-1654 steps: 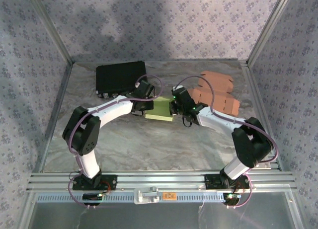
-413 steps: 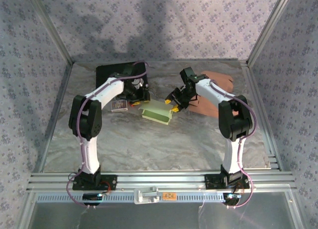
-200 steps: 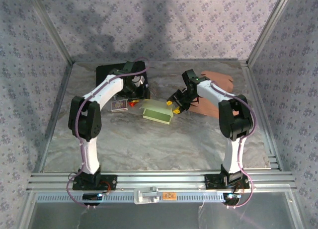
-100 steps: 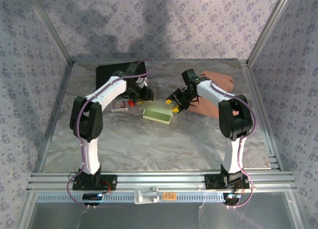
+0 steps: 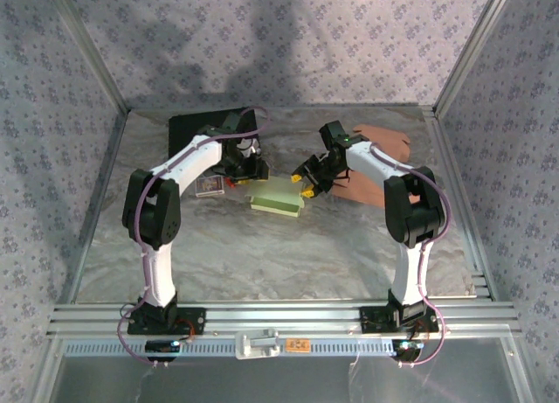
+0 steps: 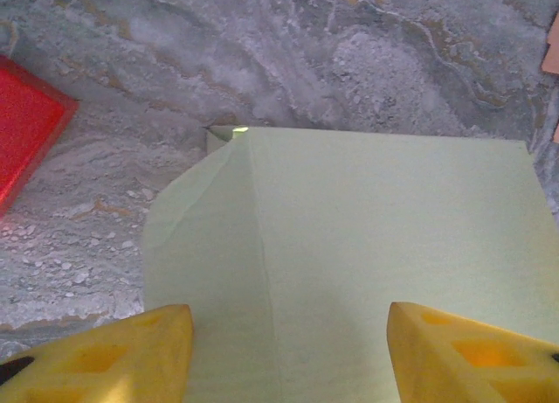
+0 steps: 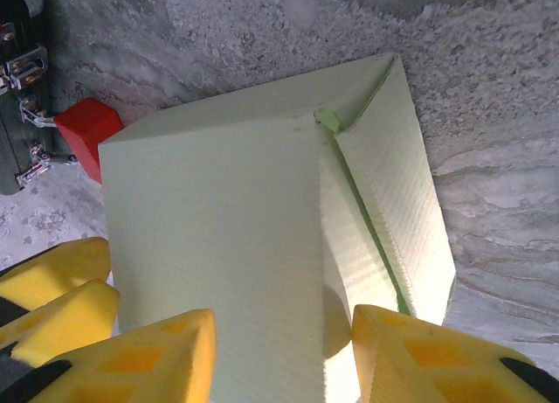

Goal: Fold the paper box

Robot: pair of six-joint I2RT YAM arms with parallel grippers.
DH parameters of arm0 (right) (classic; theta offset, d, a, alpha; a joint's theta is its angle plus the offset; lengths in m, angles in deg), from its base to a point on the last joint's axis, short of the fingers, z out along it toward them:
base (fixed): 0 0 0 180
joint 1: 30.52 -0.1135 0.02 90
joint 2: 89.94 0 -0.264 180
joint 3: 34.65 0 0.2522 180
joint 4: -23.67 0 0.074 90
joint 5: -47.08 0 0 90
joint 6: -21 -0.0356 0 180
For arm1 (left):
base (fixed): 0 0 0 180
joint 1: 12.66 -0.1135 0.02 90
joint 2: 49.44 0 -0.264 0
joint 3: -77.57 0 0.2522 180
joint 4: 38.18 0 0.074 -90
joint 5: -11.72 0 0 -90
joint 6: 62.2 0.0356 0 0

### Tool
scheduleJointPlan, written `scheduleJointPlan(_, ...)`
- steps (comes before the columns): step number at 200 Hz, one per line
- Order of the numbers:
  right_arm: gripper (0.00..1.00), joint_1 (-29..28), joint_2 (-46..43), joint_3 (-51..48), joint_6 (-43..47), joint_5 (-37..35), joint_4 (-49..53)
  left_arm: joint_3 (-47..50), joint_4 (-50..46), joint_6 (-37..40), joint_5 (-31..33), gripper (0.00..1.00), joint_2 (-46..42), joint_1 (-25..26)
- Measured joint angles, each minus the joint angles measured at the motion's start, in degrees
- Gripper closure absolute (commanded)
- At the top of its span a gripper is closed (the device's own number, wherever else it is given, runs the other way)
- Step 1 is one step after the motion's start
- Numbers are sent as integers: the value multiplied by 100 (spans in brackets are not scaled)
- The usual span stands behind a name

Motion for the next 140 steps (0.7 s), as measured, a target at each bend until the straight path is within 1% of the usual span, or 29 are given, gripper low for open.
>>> scheduleJointPlan(29,54,0,0,-7,-15,0,-17,11,-2,0,2,39,0,-57)
scheduleJointPlan(82,54,-7,0,-7,-90,0,-72,188,11,-59,-63,39,0,0)
scheduleJointPlan(140,54,-15,0,-7,-170,0,-127,199,63,-251,-90,43,-2,66)
